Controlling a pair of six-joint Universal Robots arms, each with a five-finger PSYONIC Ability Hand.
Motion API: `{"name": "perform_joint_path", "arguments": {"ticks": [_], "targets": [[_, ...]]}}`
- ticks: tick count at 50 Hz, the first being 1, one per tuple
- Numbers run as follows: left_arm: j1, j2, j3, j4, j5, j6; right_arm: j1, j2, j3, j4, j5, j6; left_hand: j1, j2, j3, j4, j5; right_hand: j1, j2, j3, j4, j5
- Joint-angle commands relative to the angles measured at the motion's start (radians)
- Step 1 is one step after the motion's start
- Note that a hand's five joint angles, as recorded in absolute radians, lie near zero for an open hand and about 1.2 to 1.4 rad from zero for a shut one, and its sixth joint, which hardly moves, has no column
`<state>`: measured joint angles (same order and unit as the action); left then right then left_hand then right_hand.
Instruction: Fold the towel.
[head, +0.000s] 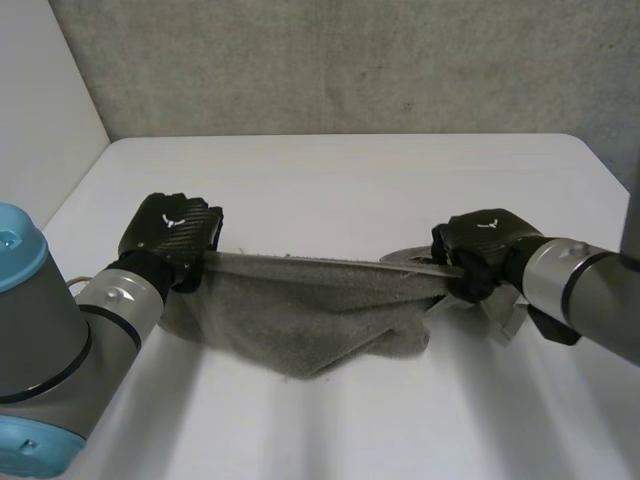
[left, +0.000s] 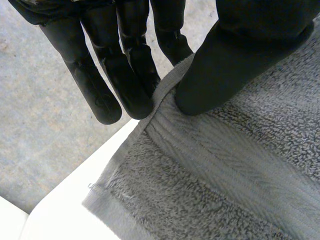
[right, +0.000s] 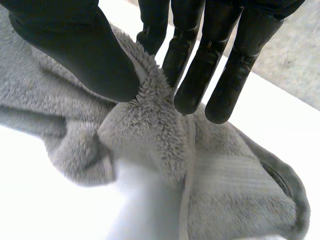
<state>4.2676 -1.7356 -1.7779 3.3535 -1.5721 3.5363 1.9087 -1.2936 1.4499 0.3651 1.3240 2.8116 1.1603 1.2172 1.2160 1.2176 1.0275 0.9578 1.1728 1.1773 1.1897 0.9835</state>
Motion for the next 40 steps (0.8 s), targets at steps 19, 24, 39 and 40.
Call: {"name": "perform_joint_path", "arguments": {"ticks": [19,24,39,40], "targets": [[-0.005,-0.075,0.698,0.236,-0.075,0.012,0.061,0.014,-0.491,-0.765,0.161,-0.293,0.236,0.179,0.18,0.179,0.194,0.438,0.223,0.219,0.207,0.238],[-0.005,-0.027,0.581,0.225,-0.089,0.01,0.061,-0.021,-0.404,-0.674,0.069,-0.291,0.236,0.179,0.18,0.179,0.194,0.438,0.223,0.219,0.207,0.238],[0.011,-0.028,0.101,0.242,-0.052,0.021,0.042,0.083,-0.194,-0.253,-0.002,-0.3,0.236,0.179,0.18,0.179,0.194,0.438,0.223,0.219,0.207,0.238],[0.012,-0.03,0.057,0.242,-0.043,0.021,0.041,0.112,-0.168,-0.223,-0.003,-0.3,0.236,0.179,0.18,0.179,0.194,0.438,0.223,0.219,0.207,0.238]]}}
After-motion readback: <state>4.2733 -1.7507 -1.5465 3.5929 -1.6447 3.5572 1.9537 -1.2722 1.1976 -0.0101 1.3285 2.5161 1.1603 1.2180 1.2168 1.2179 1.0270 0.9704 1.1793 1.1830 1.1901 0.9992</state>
